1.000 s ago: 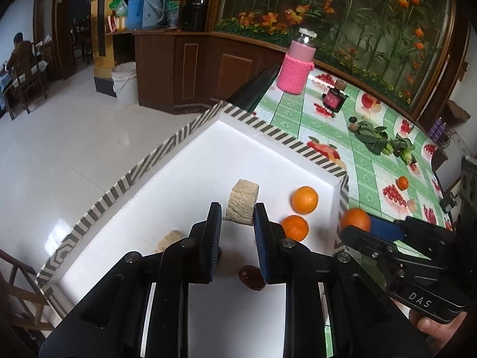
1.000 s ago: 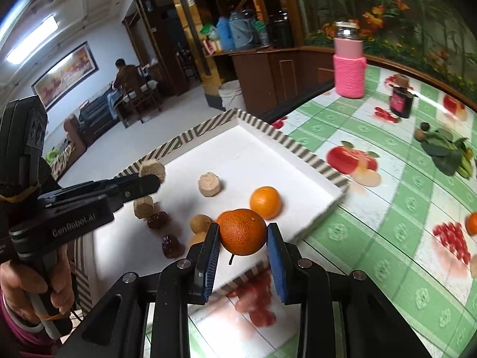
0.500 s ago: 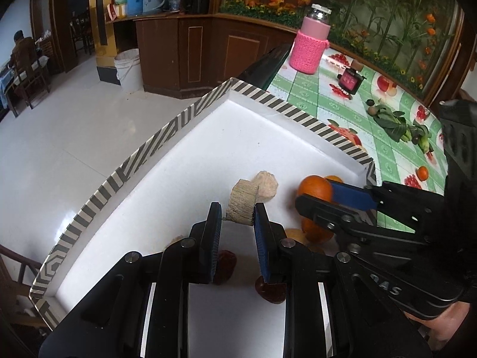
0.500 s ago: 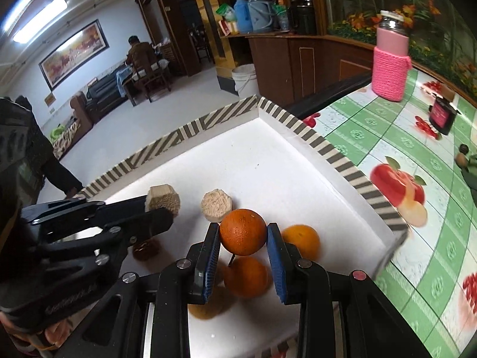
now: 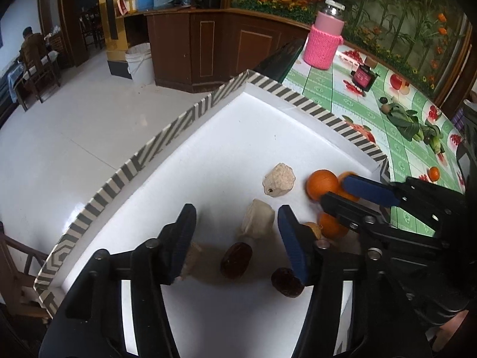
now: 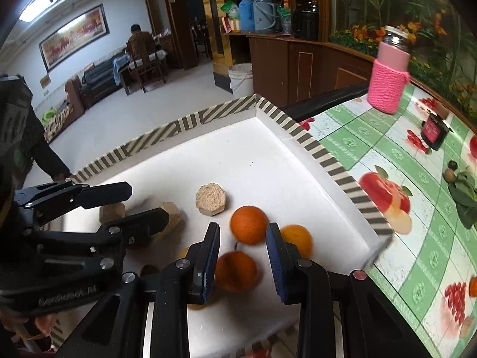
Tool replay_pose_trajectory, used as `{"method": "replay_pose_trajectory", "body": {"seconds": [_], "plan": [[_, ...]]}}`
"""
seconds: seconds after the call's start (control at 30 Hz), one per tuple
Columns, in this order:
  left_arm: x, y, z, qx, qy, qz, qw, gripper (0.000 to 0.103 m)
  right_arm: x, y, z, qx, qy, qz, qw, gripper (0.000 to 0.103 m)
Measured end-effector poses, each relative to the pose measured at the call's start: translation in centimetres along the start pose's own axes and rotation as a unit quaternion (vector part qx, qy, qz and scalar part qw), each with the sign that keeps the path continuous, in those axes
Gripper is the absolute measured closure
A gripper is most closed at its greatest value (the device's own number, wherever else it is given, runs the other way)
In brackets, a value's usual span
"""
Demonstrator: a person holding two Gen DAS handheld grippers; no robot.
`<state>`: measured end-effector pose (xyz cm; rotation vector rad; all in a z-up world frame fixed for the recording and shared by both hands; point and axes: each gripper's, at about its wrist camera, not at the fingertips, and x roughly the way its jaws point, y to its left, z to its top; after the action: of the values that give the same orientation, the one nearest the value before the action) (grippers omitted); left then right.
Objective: Organize fruits
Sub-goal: 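Open the right gripper to drop the orange while the left releases the tofu cube, then move both open grippers back over the tablecloth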
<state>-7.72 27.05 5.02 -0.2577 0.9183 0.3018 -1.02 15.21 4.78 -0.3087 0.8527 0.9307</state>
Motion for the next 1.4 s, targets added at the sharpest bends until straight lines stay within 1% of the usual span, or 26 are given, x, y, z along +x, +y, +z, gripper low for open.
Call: {"method": "replay_pose_trajectory", "body": {"seconds": [0.13, 0.2, 0.3, 0.37, 0.53, 0.73, 0.87, 1.0, 1.17, 1.33, 1.4], "plan": [[-1.3, -1.0, -0.4, 0.013, -0.027, 0.011, 0.9995, 0.045, -2.5, -0.5, -1.2, 0.012, -0.023, -0.008, 1.0, 0.072], [-2.1, -1.9, -0.7, 0.019, -0.046, 0.004, 0.9988, 0.045, -3.7, -0.9, -1.7, 0.024, -0.035, -0.011, 0.999, 0.072], [-3.0, -3.7, -1.1, 0.032, -0.072, 0.006, 0.9969, 0.045, -5.7, -1.9, -3.0, 0.056, -0.056, -0.01, 0.997, 0.072], [-3.2, -5.2, -1.5, 0.045, -0.082, 0.006, 0.9956, 0.045, -6.8, -2.8, -3.8, 0.075, -0.064, -0.011, 0.995, 0.072], [-3.2, -8.2, -2.0, 0.064, -0.08, -0.016, 0.9946, 0.045, -9.1, -4.7, -5.8, 0.099, -0.07, -0.046, 0.992, 0.072], [-3.6, -11.9, -2.5, 0.092, -0.089, -0.029, 0.9913, 0.045, -10.9, -7.6, -8.2, 0.136, -0.078, -0.067, 0.985, 0.072], [-3.5, -13.8, -2.7, 0.105, -0.09, -0.034, 0.9898, 0.045, -11.6, -8.6, -9.2, 0.148, -0.075, -0.084, 0.983, 0.072], [-3.4, -15.1, -3.0, 0.118, -0.09, -0.037, 0.9883, 0.045, -11.6, -9.3, -10.1, 0.157, -0.071, -0.09, 0.981, 0.072], [-3.0, -15.7, -3.3, 0.123, -0.082, -0.041, 0.9882, 0.045, -10.8, -9.9, -11.1, 0.164, -0.053, -0.094, 0.981, 0.072], [-2.2, -16.3, -3.3, 0.127, -0.068, -0.045, 0.9886, 0.045, -10.8, -11.7, -12.5, 0.185, -0.041, -0.1, 0.977, 0.072], [-1.8, -16.8, -3.3, 0.129, -0.058, -0.053, 0.9885, 0.045, -11.2, -12.6, -13.1, 0.193, -0.038, -0.108, 0.975, 0.072]]}}
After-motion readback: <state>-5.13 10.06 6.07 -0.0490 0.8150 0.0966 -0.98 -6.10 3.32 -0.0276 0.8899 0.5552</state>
